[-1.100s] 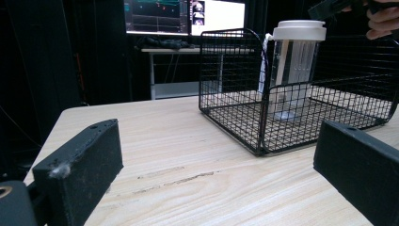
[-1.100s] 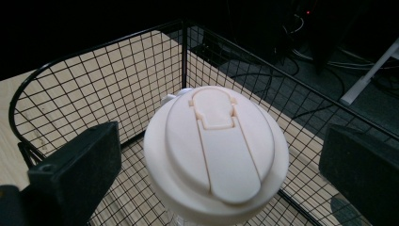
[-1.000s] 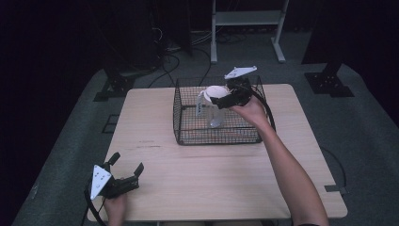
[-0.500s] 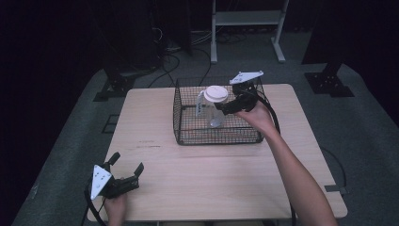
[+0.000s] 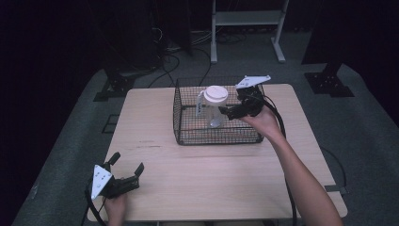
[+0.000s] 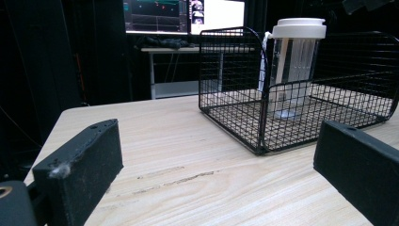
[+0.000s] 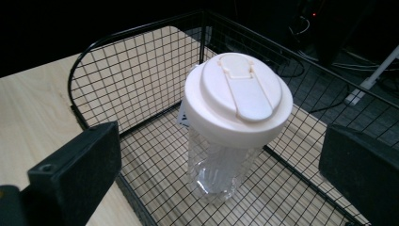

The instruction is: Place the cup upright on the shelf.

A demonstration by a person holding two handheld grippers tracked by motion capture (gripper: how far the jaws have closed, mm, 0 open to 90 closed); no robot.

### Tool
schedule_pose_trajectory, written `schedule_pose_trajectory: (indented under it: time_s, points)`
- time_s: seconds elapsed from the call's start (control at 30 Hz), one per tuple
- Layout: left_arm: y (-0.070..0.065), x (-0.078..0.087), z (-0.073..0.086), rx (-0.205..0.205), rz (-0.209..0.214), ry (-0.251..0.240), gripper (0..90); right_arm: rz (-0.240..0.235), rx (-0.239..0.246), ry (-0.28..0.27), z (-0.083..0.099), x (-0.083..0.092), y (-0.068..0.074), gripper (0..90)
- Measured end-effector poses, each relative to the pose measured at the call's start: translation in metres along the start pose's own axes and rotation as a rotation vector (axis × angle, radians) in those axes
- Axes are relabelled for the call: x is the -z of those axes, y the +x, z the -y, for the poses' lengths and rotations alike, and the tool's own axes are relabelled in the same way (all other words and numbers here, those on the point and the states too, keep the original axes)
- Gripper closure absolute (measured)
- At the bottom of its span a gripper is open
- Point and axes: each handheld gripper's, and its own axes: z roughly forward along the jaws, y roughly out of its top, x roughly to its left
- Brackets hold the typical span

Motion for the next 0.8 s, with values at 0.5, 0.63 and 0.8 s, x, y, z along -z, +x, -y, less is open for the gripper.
schedule_pose_trajectory:
  time_s: [0.5,0.63,0.8]
  points:
    - [0.000,0.000,0.000,-0.002,-0.002,-0.001,0.9,-0.022,0.031,0.020,0.006,0.012,0.012,0.0]
    - [0.000,0.000,0.000,-0.001,-0.002,0.000,0.9,-0.027,0.029,0.021,0.012,0.014,0.014,0.0]
    - [0.000,0.000,0.000,-0.001,-0.002,0.000,0.9,-0.031,0.023,0.020,0.016,0.018,0.014,0.0]
